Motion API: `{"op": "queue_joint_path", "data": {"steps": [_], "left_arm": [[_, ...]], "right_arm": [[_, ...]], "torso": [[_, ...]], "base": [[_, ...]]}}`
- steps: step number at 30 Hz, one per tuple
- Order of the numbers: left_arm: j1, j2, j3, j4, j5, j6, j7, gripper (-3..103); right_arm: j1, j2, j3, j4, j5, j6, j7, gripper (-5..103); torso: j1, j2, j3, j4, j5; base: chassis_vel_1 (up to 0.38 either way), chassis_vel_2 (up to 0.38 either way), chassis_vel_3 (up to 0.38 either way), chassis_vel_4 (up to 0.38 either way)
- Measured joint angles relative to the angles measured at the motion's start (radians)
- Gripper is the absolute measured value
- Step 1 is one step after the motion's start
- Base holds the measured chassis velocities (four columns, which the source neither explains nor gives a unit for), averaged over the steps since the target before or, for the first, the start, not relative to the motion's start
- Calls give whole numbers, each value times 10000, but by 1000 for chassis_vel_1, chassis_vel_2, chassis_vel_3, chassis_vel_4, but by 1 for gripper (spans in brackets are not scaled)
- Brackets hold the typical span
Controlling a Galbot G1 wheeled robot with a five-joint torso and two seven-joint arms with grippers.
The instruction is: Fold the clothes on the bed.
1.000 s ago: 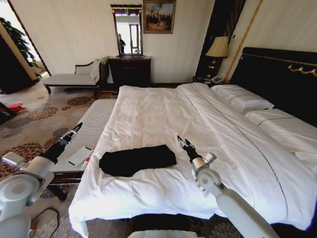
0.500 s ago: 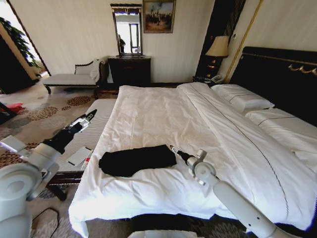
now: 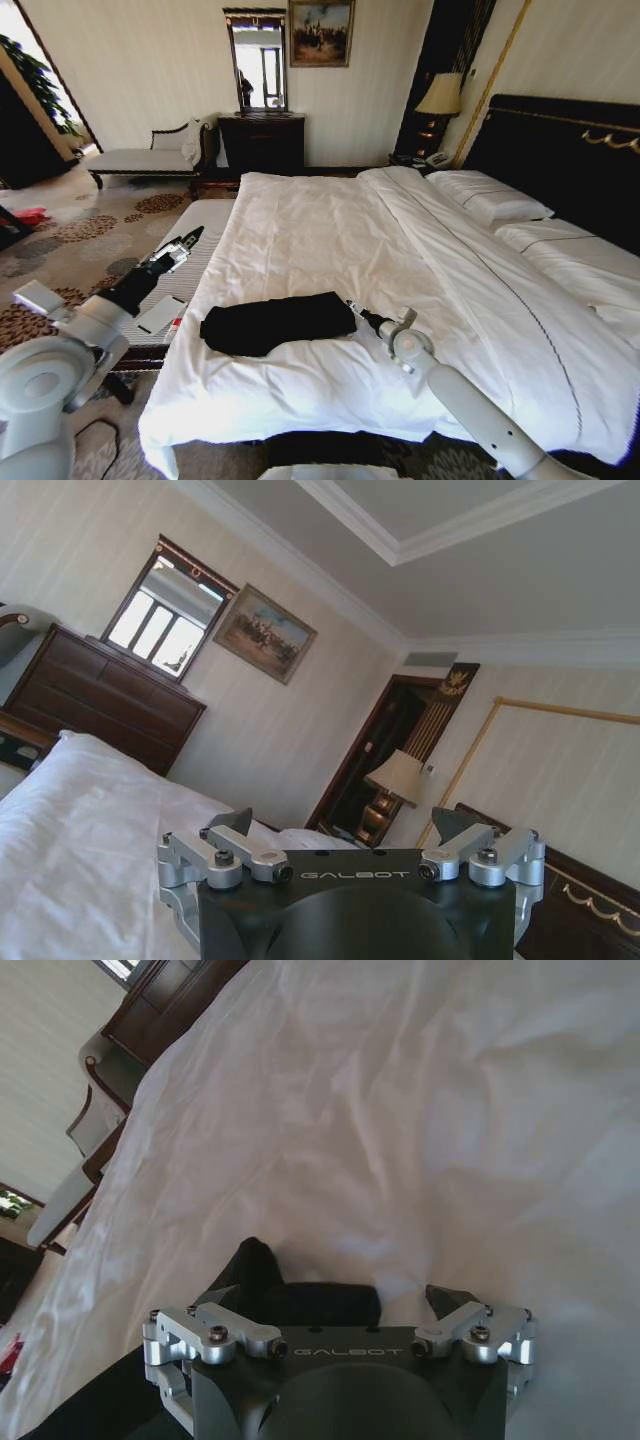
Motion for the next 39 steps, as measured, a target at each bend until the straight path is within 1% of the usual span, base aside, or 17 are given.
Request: {"op": "queue_joint_path", "data": {"steps": [2, 6, 10, 17, 24, 25, 26, 27, 28, 29, 31, 33, 34, 35, 37, 38, 39], "left_arm": [[10, -34, 54, 27, 67, 1, 0, 100], [79, -150, 213, 58, 238, 11, -1, 100], [141, -231, 321, 69, 361, 24, -1, 100], [139, -239, 331, 97, 388, 28, -7, 100], [184, -323, 437, 146, 537, 29, -10, 100], [184, -326, 446, 153, 552, 29, -10, 100], [179, -327, 447, 157, 561, 29, -11, 100], [179, -327, 447, 157, 561, 29, -11, 100], [175, -327, 447, 157, 565, 29, -11, 100], [175, -327, 443, 157, 569, 29, -11, 100], [189, -326, 425, 157, 581, 29, -11, 100], [203, -326, 415, 157, 586, 29, -11, 100], [228, -326, 400, 155, 604, 29, -12, 100], [236, -327, 398, 155, 622, 29, -13, 100], [245, -333, 418, 164, 710, 29, -13, 100], [245, -333, 418, 164, 710, 29, -13, 100], [246, -345, 454, 167, 794, 28, -13, 100]], "right_arm": [[-20, 92, 0, 76, 62, 21, -14, 100], [2, 324, 0, 79, 214, 141, -288, 100], [104, 518, 5, -145, 246, 400, -926, 100], [104, 393, -276, -348, -184, 324, -1032, 100], [150, 211, -709, -382, -479, 81, -702, 100], [150, 217, -785, -382, -488, 65, -704, 101], [151, 235, -829, -377, -489, 63, -727, 97], [151, 235, -829, -377, -489, 63, -727, 97], [147, 267, -878, -357, -489, 63, -795, 91], [145, 288, -905, -343, -489, 66, -842, 91], [145, 339, -949, -322, -488, 84, -927, 81], [149, 360, -970, -321, -488, 104, -964, 81], [176, 403, -1023, -337, -507, 138, -1043, 70], [200, 432, -1060, -365, -554, 165, -1092, 70], [236, 495, -1144, -411, -666, 232, -1198, 59], [236, 495, -1144, -411, -666, 232, -1198, 59], [249, 524, -1184, -413, -711, 270, -1248, 54]], "torso": [[0, -1, 0, 1, -1], [0, 0, 0, 2, -1], [-1, 0, 0, 3, 0], [-1, -1, 0, 1, 0], [-1, 0, 0, 2, -1], [-1, 0, 0, 0, -2], [-1, 0, 0, -1, -2], [-1, 0, 0, -1, -2], [-1, 0, -1, -1, -1], [-1, 0, -1, 0, 0], [-1, 0, 0, 1, -1], [-1, 0, 0, 0, -1], [-1, 0, 0, 1, -1], [-1, 0, 0, 2, -1], [-1, 0, 0, 2, 0], [-1, 0, 0, 2, 0], [-1, 0, 0, 2, 0]], "base": [[0, 0, 0, 0], [0, 0, 0, 0], [0, 0, 0, 0], [0, 0, 0, 0], [0, 0, 0, 0], [0, 0, 0, 0], [0, 0, 0, 0], [0, 0, 0, 0], [0, 0, 0, 0], [0, 0, 0, 0], [0, 0, 0, 0], [0, 0, 0, 0], [0, 0, 0, 0], [0, 0, 0, 0], [0, 0, 0, 0], [0, 0, 0, 0], [0, 0, 0, 0]]}}
